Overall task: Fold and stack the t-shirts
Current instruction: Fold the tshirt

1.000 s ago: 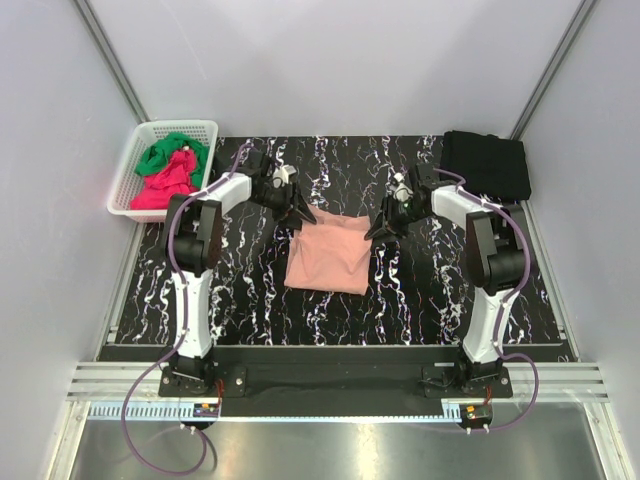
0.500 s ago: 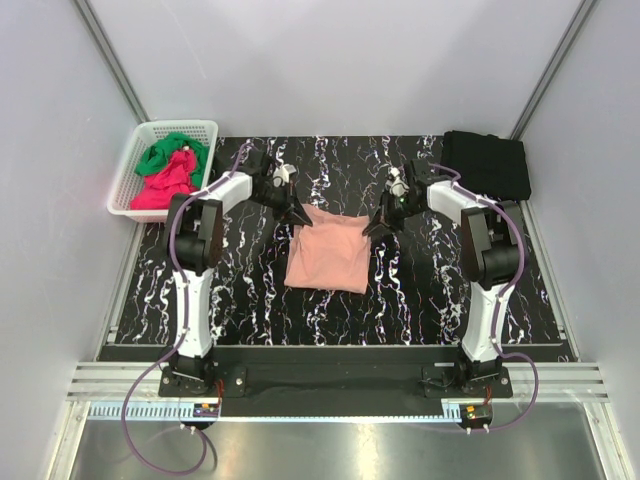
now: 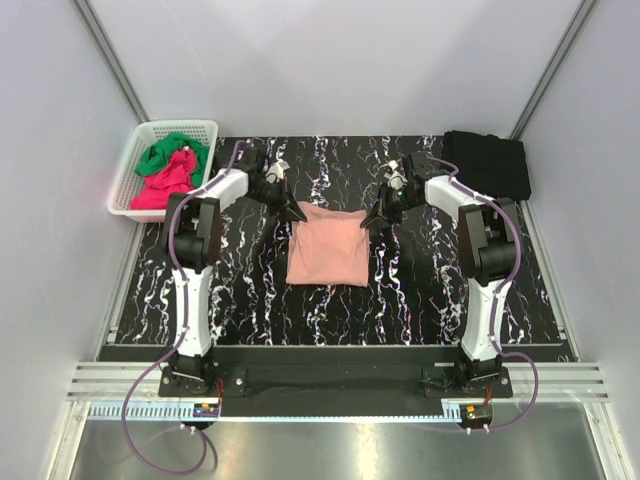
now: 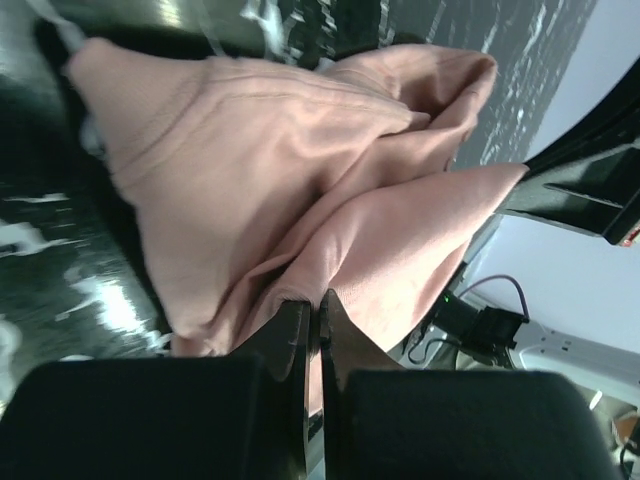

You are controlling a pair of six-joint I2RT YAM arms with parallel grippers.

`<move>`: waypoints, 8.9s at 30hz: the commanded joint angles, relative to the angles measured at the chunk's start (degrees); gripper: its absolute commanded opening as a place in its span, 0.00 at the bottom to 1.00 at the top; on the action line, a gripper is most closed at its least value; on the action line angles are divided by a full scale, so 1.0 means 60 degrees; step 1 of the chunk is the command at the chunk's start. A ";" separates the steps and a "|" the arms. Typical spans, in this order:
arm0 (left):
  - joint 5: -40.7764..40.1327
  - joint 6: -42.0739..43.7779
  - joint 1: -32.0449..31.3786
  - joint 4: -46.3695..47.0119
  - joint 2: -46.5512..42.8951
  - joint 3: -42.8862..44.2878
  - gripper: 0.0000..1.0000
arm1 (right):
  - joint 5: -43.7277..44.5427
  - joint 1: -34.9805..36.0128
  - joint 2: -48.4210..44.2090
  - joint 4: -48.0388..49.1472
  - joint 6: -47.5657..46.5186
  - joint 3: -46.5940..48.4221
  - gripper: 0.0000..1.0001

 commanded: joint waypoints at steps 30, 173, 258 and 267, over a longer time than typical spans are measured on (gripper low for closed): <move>-0.0568 -0.0178 0.0746 -0.0024 0.0797 0.1386 0.00 | 0.0680 0.0068 0.1846 0.0183 0.0565 0.2680 0.00; -0.5533 0.1198 -0.1320 -0.1211 -0.2717 -0.2818 0.00 | 0.1236 0.1797 0.4747 -0.2659 -0.0314 0.7486 0.17; -0.2855 0.0934 0.0380 -0.1358 -0.4591 -0.1189 0.54 | 0.2176 0.0405 -0.1477 -0.2133 0.0066 0.2919 0.38; 0.0193 0.0070 0.1185 0.0181 -0.7241 -0.5321 0.54 | 0.0536 0.0112 -0.3498 -0.0712 0.2146 -0.0817 0.44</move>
